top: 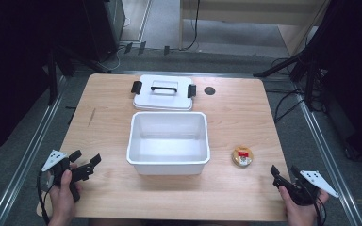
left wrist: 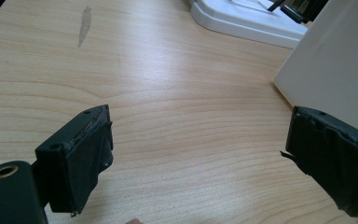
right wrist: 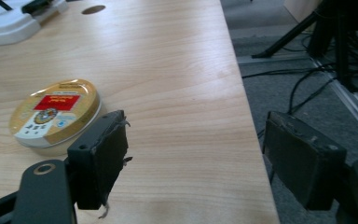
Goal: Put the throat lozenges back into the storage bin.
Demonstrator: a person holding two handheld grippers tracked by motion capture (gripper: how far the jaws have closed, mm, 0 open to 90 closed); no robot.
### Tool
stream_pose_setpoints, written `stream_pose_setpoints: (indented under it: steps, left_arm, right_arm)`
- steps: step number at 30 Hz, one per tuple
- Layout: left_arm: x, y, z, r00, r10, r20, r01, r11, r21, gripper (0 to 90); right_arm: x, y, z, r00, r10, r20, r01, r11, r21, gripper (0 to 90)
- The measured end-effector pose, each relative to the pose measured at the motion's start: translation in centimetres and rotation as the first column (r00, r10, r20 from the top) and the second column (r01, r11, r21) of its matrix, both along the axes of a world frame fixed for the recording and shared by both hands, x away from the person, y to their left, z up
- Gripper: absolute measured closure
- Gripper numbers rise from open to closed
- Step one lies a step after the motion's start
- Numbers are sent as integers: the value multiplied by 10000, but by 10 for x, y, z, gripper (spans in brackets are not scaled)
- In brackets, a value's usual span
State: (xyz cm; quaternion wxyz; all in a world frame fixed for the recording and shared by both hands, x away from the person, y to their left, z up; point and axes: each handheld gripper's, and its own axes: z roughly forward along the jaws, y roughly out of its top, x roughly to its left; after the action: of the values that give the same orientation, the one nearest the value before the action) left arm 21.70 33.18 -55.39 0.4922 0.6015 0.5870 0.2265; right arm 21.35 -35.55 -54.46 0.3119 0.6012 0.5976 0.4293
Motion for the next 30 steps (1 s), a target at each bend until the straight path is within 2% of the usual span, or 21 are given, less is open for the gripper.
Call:
stream_pose_setpoints:
  steps: [4,6,8,10,13,15,16,17,18,19,20,21,22,23,25,26,27,28,29,30]
  left_arm:
    - [-1,1,0,10000,25,24,-25,10000,-73,79]
    - [-1,1,0,10000,27,50,-26,9999,-127,79]
    - [-1,1,0,10000,28,42,-28,9999,-156,78]
    - [-1,1,0,10000,-2,31,2,10000,-88,79]
    - [0,1,0,10000,-84,-21,84,10000,-47,79]
    - [0,1,0,9999,-116,-58,116,9999,-45,79]
    - [0,1,0,9999,-134,-74,134,9999,-50,79]
    - [0,1,0,9999,-134,-74,134,9999,-50,79]
    - [0,1,0,9998,-182,-62,181,9998,-96,79]
    - [0,1,0,9998,-182,-62,181,9998,-96,79]
    - [0,2,-1,9997,-211,-78,210,9997,-121,79]
    - [0,2,-1,9997,-235,-92,234,9996,-145,79]
    - [0,2,-1,9997,-235,-92,234,9996,-145,79]
    - [0,2,-1,9996,-253,-112,251,9995,-176,79]
    - [1,2,-1,9994,-294,-162,292,9994,-176,79]
    - [1,2,-1,9994,-294,-162,292,9994,-176,79]
    - [1,1,-1,9994,-293,-180,290,9994,-163,79]
    - [1,1,-1,9994,-293,-180,290,9994,-163,79]
    - [1,1,-1,9993,-313,-189,310,9994,-144,79]
    - [1,1,-1,9993,-323,-198,320,9994,-154,79]
  right_arm:
    - [3,2,2,9993,-182,-313,179,9998,-98,226]
    - [7,6,5,9963,-426,-749,388,9979,-515,235]
    - [9,8,7,9958,-410,-819,363,9977,-574,235]
    - [14,13,14,9936,-213,-1112,141,9978,-653,239]
    - [20,18,23,9860,78,-1664,-242,9950,-968,239]
    - [26,22,29,9760,224,-2167,-503,9910,-1238,239]
    - [29,24,31,9680,369,-2481,-717,9886,-1327,237]
    - [29,24,31,9680,369,-2481,-717,9886,-1327,237]
    - [38,30,38,9396,550,-3377,-1208,9768,-1769,229]
    - [40,33,40,9283,574,-3675,-1346,9729,-1881,225]
    - [40,33,40,9283,574,-3675,-1346,9729,-1881,225]
    - [49,39,48,8940,645,-4433,-1793,9584,-2221,215]
    - [49,39,48,8940,645,-4433,-1793,9584,-2221,215]
    - [58,44,54,8575,623,-5108,-2088,9494,-2347,194]
    - [64,48,57,8303,642,-5537,-2315,9433,-2378,189]
    - [69,50,58,8095,629,-5837,-2443,9402,-2374,183]
    - [74,53,60,7799,623,-6228,-2637,9351,-2367,174]
    - [77,56,60,7584,622,-6488,-2731,9342,-2296,167]
    - [82,59,62,7155,652,-6955,-2951,9306,-2164,160]
    - [85,61,62,6865,688,-7239,-3109,9277,-2067,151]
